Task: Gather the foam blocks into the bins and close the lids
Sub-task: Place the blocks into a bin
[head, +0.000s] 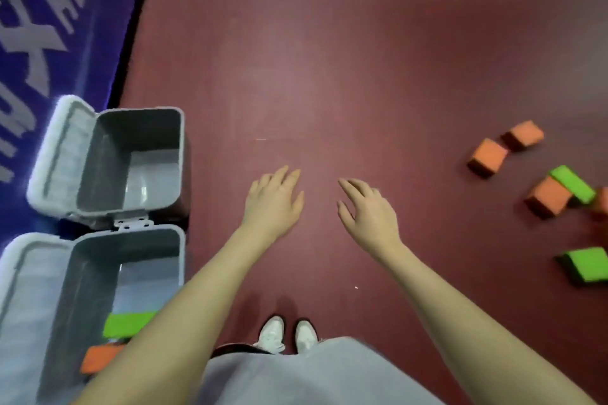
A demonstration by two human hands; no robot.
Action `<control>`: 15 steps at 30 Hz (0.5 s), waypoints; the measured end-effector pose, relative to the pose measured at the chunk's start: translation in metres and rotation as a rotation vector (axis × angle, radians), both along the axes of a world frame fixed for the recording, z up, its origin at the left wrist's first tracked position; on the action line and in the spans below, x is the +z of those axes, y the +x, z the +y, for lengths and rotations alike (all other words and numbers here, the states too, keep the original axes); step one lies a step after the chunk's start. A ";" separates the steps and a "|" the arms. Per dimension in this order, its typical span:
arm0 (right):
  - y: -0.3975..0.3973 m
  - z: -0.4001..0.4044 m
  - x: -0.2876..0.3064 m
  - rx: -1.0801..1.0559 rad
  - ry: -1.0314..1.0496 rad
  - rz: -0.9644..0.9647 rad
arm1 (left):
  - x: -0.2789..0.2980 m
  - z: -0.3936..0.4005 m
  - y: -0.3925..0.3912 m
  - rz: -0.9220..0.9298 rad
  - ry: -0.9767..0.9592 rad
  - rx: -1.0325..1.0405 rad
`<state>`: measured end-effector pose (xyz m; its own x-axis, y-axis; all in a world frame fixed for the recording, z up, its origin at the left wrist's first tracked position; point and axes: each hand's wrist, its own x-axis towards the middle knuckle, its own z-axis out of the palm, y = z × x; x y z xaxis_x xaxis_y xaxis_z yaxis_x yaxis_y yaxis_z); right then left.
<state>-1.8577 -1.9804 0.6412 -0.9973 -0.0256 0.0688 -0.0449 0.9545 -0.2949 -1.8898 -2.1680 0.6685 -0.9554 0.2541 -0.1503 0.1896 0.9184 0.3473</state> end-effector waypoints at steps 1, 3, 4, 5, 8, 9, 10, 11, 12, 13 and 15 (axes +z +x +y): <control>0.011 0.016 0.000 -0.075 0.004 -0.005 | -0.001 0.018 -0.002 -0.005 0.007 -0.072; 0.037 0.047 0.001 -0.218 0.016 -0.012 | -0.005 0.056 -0.002 -0.015 0.015 -0.221; 0.052 0.062 0.001 -0.286 0.025 -0.009 | -0.007 0.076 0.000 -0.018 0.016 -0.293; 0.067 0.076 0.001 -0.353 0.031 -0.004 | -0.008 0.096 0.003 -0.020 0.017 -0.363; 0.115 0.115 0.001 -0.545 0.055 0.004 | -0.007 0.156 0.020 -0.008 0.011 -0.559; 0.130 0.127 0.002 -0.606 0.058 0.002 | -0.006 0.176 0.026 -0.009 0.011 -0.622; 0.145 0.139 0.004 -0.666 0.057 -0.001 | -0.004 0.197 0.034 -0.009 0.008 -0.685; 0.160 0.151 0.006 -0.725 0.054 0.001 | -0.001 0.216 0.043 -0.005 0.003 -0.748; 0.174 0.162 0.009 -0.783 0.048 0.009 | 0.002 0.236 0.053 0.004 -0.004 -0.816; 0.189 0.174 0.011 -0.840 0.046 0.024 | 0.006 0.255 0.063 0.014 -0.013 -0.878; 0.220 0.199 0.015 -0.952 0.047 0.062 | 0.011 0.296 0.083 0.036 -0.024 -0.980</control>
<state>-1.6378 -1.7813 0.6560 -0.5955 0.7907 0.1421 0.7425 0.6092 -0.2783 -1.8064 -1.8718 0.6799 -0.3268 0.9345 -0.1409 0.8821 0.3551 0.3094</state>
